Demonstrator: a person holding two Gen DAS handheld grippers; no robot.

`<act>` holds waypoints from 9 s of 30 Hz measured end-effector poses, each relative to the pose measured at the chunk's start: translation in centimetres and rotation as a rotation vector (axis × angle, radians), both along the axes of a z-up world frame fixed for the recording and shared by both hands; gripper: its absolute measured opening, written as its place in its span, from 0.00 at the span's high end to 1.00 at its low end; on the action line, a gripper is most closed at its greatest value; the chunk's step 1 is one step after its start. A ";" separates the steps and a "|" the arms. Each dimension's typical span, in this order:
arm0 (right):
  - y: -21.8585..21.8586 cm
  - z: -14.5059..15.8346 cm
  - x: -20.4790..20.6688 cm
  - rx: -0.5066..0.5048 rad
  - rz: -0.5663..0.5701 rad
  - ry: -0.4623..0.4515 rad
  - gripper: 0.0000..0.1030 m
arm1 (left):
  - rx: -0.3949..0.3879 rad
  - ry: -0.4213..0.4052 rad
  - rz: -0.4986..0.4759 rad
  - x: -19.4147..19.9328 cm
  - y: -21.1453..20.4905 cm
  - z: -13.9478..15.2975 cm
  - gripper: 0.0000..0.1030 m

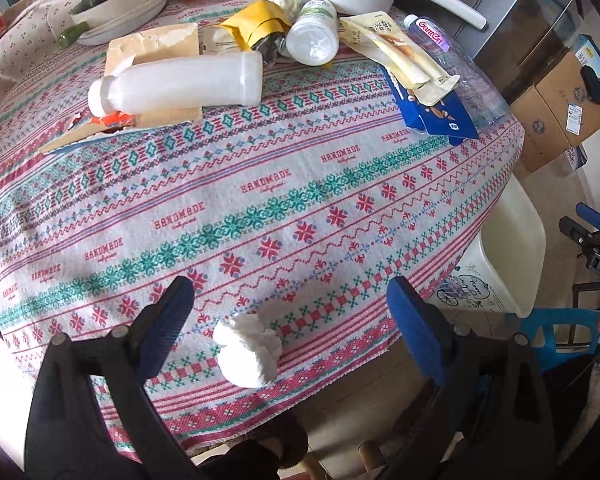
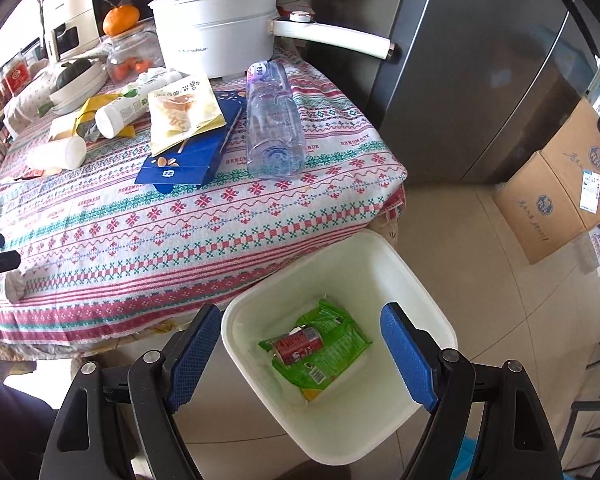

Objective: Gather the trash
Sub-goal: 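Move both tools back toward the table, then grasp the white tissue with the left tool while the right tool grasps the water bottle, then carry the tissue and water bottle over the white bin and release both, then move both tools back over the table, then grasp the white plastic bottle with the left tool while the right tool grasps the snack pouch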

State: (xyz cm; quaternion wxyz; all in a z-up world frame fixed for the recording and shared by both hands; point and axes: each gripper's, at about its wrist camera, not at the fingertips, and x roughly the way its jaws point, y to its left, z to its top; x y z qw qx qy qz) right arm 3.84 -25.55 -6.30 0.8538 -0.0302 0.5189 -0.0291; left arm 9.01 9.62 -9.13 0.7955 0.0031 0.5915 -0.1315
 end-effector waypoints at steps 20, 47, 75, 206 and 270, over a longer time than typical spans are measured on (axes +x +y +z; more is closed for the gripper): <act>0.2 -0.2 1.6 0.058 -0.018 0.011 0.19 | 0.008 0.107 0.012 -1.1 1.7 -3.0 0.73; -0.4 -2.7 23.2 0.179 -0.040 0.064 0.20 | -0.192 -0.216 0.159 8.4 -4.0 6.1 0.73; -4.0 2.3 12.7 0.337 -0.094 -0.082 0.43 | -0.214 -0.250 0.015 5.4 -9.2 8.1 0.73; -2.3 -2.0 5.4 0.378 -0.129 0.114 0.22 | 0.268 -0.081 -0.331 14.5 -3.1 -3.6 0.41; 10.6 1.6 18.1 0.292 0.066 -0.205 0.96 | -0.227 -0.354 0.203 7.4 2.5 9.6 0.50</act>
